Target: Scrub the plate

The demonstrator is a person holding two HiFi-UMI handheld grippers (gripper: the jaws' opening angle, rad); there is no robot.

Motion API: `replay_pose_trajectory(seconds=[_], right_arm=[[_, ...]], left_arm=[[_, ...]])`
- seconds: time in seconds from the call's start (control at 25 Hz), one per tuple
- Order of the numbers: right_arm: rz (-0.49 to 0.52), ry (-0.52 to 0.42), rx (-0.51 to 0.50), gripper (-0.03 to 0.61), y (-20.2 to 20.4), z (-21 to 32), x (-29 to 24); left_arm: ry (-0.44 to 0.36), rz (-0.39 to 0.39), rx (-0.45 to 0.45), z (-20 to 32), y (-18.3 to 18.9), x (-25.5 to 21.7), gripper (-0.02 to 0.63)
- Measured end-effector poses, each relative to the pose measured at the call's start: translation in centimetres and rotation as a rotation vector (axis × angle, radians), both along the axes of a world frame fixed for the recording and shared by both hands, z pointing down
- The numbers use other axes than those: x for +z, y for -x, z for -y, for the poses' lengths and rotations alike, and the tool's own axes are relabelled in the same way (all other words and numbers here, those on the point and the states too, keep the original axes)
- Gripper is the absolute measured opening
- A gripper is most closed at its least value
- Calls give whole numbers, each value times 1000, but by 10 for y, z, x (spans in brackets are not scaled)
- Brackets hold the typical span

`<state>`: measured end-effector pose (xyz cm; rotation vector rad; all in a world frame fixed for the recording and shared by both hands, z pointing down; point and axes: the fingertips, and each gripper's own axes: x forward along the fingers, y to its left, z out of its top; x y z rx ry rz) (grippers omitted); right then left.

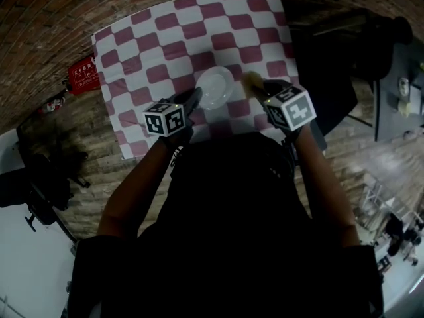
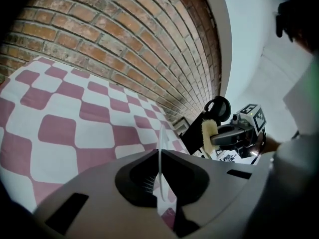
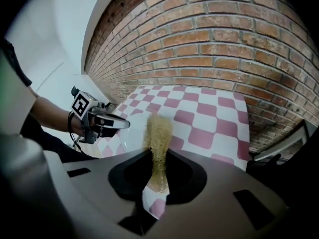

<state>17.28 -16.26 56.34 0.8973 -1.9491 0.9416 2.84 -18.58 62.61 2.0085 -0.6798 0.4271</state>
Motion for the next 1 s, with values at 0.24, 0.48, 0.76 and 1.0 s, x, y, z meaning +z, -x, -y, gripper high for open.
replay_pose_trajectory(seconds=[0.24, 0.48, 0.76, 1.0], right_arm=[[0, 35, -27, 52, -12, 2, 14], [-8, 30, -46, 52, -25, 13, 16], [-7, 31, -74, 52, -29, 17, 17], [-2, 40, -90, 52, -34, 17, 22]], left_arm=[[62, 8, -23, -2, -14, 22, 23], [112, 12, -62, -1, -21, 37, 23], [142, 38, -123, 2, -17, 49, 25], [157, 113, -154, 4, -10, 65, 38]])
